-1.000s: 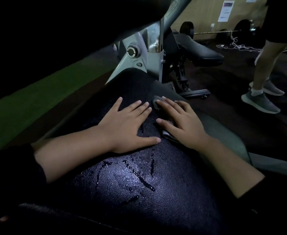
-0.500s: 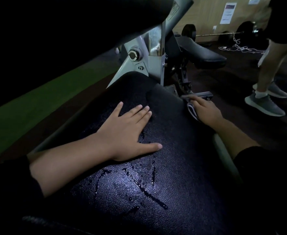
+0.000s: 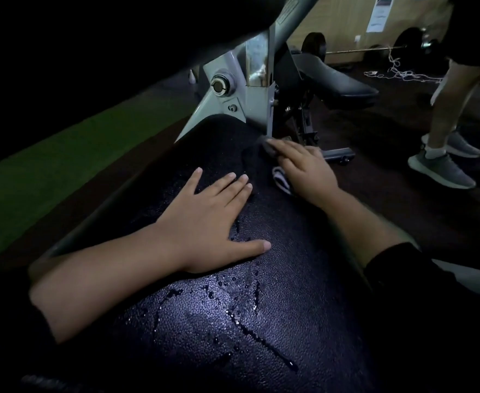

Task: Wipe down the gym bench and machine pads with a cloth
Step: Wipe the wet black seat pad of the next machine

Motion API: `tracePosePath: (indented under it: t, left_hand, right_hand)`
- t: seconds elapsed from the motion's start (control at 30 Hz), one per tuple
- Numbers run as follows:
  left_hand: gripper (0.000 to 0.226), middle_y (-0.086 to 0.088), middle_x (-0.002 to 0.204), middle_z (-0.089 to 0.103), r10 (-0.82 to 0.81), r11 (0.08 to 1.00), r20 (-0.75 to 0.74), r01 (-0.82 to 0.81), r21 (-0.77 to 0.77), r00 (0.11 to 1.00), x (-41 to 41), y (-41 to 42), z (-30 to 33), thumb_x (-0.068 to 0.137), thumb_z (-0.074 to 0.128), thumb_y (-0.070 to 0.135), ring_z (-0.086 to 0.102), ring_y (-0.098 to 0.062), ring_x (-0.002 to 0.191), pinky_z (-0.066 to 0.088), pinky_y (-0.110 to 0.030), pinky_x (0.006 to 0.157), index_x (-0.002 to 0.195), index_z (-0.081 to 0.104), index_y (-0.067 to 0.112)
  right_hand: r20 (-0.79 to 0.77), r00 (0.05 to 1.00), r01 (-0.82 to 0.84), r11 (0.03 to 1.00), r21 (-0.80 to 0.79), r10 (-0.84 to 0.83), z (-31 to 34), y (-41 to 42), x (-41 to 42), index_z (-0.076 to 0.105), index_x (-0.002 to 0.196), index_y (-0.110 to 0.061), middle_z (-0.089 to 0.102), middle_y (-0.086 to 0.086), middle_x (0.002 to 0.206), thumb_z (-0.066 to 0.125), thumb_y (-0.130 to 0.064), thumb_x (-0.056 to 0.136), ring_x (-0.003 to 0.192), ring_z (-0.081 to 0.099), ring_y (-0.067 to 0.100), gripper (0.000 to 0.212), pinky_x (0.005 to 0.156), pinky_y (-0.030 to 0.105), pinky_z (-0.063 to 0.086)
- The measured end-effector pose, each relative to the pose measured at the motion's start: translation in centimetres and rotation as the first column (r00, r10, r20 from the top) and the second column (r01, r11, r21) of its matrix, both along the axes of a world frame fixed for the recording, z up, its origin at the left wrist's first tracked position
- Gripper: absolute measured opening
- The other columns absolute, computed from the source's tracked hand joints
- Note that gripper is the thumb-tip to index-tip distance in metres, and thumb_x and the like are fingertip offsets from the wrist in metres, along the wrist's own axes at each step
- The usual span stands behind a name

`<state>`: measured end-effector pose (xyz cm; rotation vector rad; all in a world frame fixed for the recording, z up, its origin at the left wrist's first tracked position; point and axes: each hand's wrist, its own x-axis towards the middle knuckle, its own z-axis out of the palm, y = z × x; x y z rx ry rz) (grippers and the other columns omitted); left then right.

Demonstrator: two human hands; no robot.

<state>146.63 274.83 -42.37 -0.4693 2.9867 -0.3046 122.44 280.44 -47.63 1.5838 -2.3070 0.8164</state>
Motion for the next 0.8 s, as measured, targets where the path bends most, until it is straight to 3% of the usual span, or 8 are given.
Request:
tracePosePath:
  t: [0.13, 0.2, 0.3, 0.4, 0.53, 0.63, 0.73, 0.8]
  left_hand:
    - [0.104, 0.011, 0.159, -0.020, 0.005, 1.000, 0.012, -0.005, 0.010, 1.000, 0.0, 0.1, 0.1, 0.073, 0.003, 0.087, -0.022, -0.004, 0.143, -0.012, -0.049, 0.118, 0.152, -0.013, 0.023]
    - [0.105, 0.010, 0.159, -0.020, 0.002, 1.000, 0.015, -0.002, 0.005, 1.000, 0.0, 0.1, 0.1, 0.073, 0.002, 0.088, -0.022, -0.004, 0.144, -0.012, -0.049, 0.118, 0.152, -0.013, 0.022]
    - [0.105, 0.010, 0.159, -0.020, 0.004, 1.000, 0.016, -0.004, 0.009, 1.000, -0.1, 0.1, 0.1, 0.073, 0.002, 0.088, -0.022, -0.005, 0.144, -0.011, -0.050, 0.118, 0.152, -0.013, 0.022]
    - [0.108, 0.009, 0.159, -0.019, 0.002, 1.000, 0.007, -0.002, 0.001, 1.000, -0.1, 0.1, 0.0, 0.068, -0.004, 0.087, -0.021, -0.005, 0.144, -0.012, -0.050, 0.118, 0.153, -0.013, 0.022]
    - [0.105, 0.010, 0.159, -0.019, 0.012, 1.000, 0.019, -0.012, 0.004, 1.000, -0.1, 0.2, 0.2, 0.071, 0.001, 0.088, -0.021, -0.004, 0.144, -0.012, -0.049, 0.118, 0.153, -0.012, 0.022]
    - [0.103, 0.011, 0.159, -0.020, 0.016, 1.000, 0.031, -0.017, 0.018, 0.999, -0.1, 0.2, 0.4, 0.072, 0.005, 0.085, -0.022, -0.004, 0.144, -0.012, -0.049, 0.118, 0.153, -0.013, 0.023]
    - [0.103, 0.011, 0.159, -0.020, 0.013, 1.000, 0.019, -0.014, 0.025, 1.000, 0.0, 0.2, 0.3, 0.073, 0.006, 0.085, -0.022, -0.004, 0.144, -0.013, -0.049, 0.118, 0.153, -0.013, 0.023]
    - [0.104, 0.011, 0.159, -0.019, 0.005, 1.000, 0.009, -0.006, 0.027, 1.000, 0.0, 0.1, 0.1, 0.073, 0.005, 0.086, -0.022, -0.004, 0.144, -0.014, -0.049, 0.117, 0.153, -0.012, 0.022]
  right_hand:
    - [0.199, 0.957, 0.197, 0.977, 0.084, -0.210, -2.5, 3.1, -3.0, 0.043, 0.140, -0.039, 0.046, -0.010, 0.145, 0.028, -0.037, 0.097, 0.130, 0.040, 0.019, 0.045, 0.104, 0.028, 0.024]
    - [0.137, 0.947, 0.275, 0.955, 0.115, -0.289, -3.8, 6.0, -2.0, 0.038, 0.141, -0.043, 0.043, -0.011, 0.147, 0.020, -0.045, 0.092, 0.131, 0.041, 0.022, 0.052, 0.108, 0.037, 0.028]
    - [0.014, 0.973, 0.228, 0.973, 0.049, -0.229, -4.0, 8.0, 2.9, 0.044, 0.141, -0.032, 0.047, -0.003, 0.145, 0.018, -0.041, 0.088, 0.126, 0.042, 0.017, 0.060, 0.104, 0.032, 0.026]
    - [-0.018, 0.991, 0.135, 0.991, 0.000, -0.135, -2.2, 5.6, 6.9, 0.041, 0.142, -0.037, 0.044, -0.009, 0.147, 0.019, -0.041, 0.089, 0.130, 0.043, 0.020, 0.058, 0.107, 0.036, 0.031]
    - [-0.001, 1.000, 0.026, 1.000, -0.001, -0.026, -0.2, 0.7, 3.8, 0.044, 0.141, -0.035, 0.048, -0.005, 0.144, 0.023, -0.036, 0.090, 0.132, 0.044, 0.014, 0.055, 0.106, 0.031, 0.025]
    - [0.086, 0.989, 0.121, 0.992, 0.043, -0.124, -0.8, 0.6, -1.1, 0.046, 0.139, -0.037, 0.049, -0.005, 0.143, 0.024, -0.037, 0.088, 0.130, 0.044, 0.018, 0.055, 0.102, 0.028, 0.026]
    - [0.256, 0.918, 0.279, 0.952, 0.129, -0.303, -1.9, 4.1, -3.0, 0.044, 0.137, -0.046, 0.046, -0.012, 0.145, 0.029, -0.038, 0.094, 0.127, 0.041, 0.027, 0.046, 0.105, 0.036, 0.031]
    - [0.230, 0.902, 0.335, 0.929, 0.160, -0.365, -2.4, 6.2, -1.5, 0.043, 0.139, -0.043, 0.043, -0.011, 0.147, 0.028, -0.038, 0.094, 0.127, 0.039, 0.030, 0.048, 0.106, 0.038, 0.032]
